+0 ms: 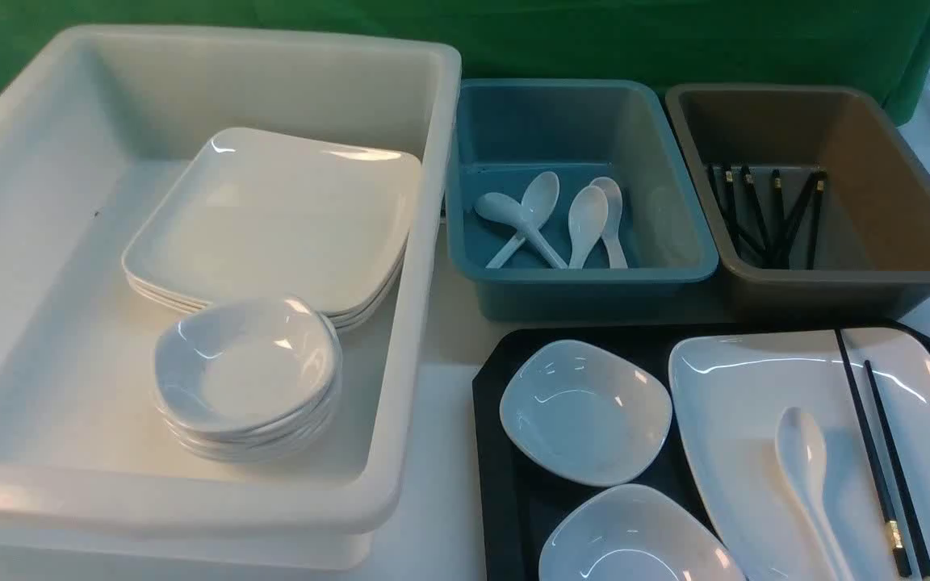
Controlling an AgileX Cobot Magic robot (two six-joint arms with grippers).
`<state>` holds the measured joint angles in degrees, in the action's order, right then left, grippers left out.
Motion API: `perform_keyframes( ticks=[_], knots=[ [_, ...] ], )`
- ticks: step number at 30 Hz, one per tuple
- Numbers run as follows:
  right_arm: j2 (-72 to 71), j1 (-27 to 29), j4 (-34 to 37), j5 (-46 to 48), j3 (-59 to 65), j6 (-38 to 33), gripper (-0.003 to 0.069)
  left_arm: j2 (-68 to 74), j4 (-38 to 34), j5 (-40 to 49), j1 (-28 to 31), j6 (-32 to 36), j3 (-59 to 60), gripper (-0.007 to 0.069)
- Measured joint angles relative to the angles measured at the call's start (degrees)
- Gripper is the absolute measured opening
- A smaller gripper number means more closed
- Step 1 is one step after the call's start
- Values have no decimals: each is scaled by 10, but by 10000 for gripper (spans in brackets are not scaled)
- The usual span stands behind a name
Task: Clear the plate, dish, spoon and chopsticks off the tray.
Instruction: Use the right arm to grab a pair of chopsticks from the plate
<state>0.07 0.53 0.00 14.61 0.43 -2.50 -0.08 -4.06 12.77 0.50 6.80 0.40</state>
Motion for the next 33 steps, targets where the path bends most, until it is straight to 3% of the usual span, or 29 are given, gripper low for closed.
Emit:
perform_keyframes(
  ticks=[26,30,33],
  knots=[
    [0,0,0,0,0,0,238,0,10,-7,0,0,0,4],
    [0,0,0,0,0,0,238,0,-68,-79,0,-5,0,4],
    [0,0,0,0,0,0,238,0,-182,-161,0,-25,0,4]
  ],
)
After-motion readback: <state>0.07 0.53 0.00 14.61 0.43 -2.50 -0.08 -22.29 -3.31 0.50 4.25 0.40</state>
